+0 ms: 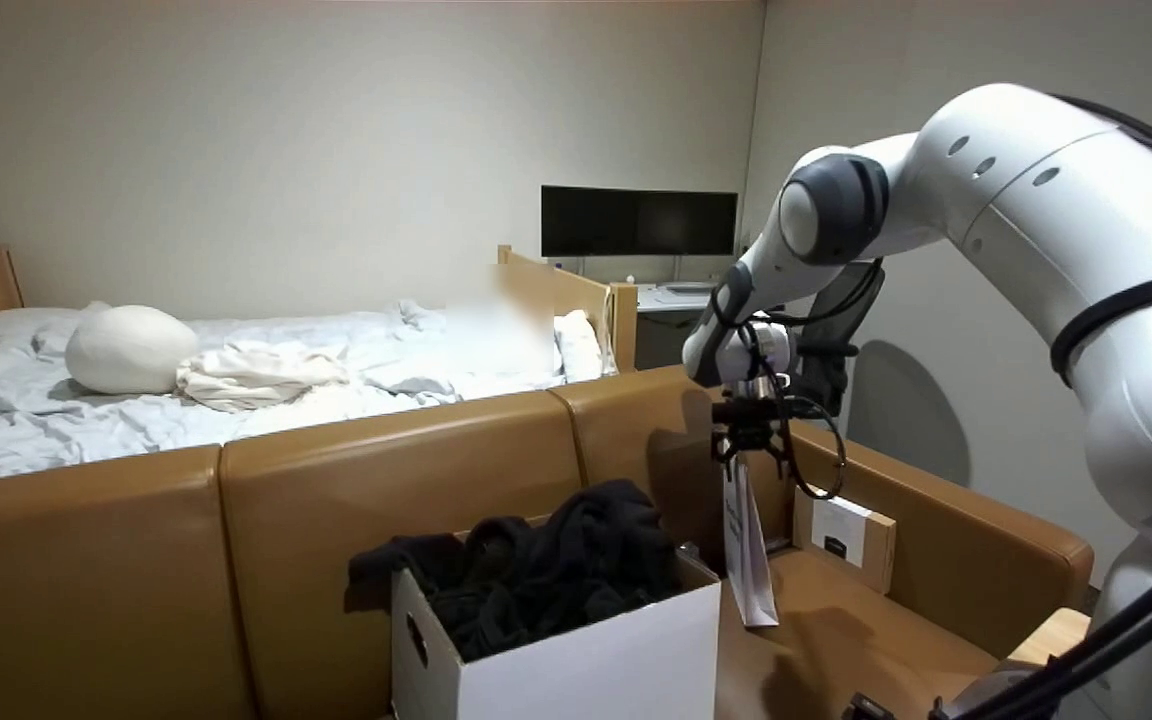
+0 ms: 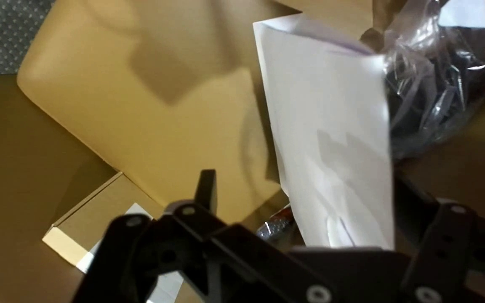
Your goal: Put the white book in the box
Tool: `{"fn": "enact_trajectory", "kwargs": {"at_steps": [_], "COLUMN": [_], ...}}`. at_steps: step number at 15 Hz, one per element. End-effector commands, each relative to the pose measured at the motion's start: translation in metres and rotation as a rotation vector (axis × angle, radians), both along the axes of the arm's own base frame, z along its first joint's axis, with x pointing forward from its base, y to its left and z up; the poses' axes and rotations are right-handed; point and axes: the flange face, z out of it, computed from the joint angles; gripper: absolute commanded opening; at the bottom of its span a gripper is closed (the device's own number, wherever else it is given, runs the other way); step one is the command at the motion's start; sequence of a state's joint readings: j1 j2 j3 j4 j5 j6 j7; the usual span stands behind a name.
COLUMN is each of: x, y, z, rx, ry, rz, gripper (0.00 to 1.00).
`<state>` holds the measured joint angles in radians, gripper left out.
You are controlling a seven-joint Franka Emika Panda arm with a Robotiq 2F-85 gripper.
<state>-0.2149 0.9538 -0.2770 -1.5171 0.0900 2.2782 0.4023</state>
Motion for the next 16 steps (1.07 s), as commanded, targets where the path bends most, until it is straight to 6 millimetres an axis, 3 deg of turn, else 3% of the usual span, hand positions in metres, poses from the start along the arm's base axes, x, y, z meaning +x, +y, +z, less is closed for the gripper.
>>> {"fn": "enact_trajectory", "kwargs": {"at_steps": [1,2,4,8,13,16], "x": [0.018,0.020,0.025,0.018,0.000,-0.010], "y": [0.006,0.009,0.013,0.010,-0.014,-0.026], "z": [-0.029,-0.034,-0.031,-0.033,-0.029,-0.018], "rx": [-0.006,0.007,0.055,0.200,0.287,0.321], "ry": [0.090,0.120,0.165,0.251,0.256,0.194], "rz": [0.009,0.021,0.050,0.078,0.023,-0.011], "gripper": [0.97,0.73,0.70,0.44,0.12,0.01]}}
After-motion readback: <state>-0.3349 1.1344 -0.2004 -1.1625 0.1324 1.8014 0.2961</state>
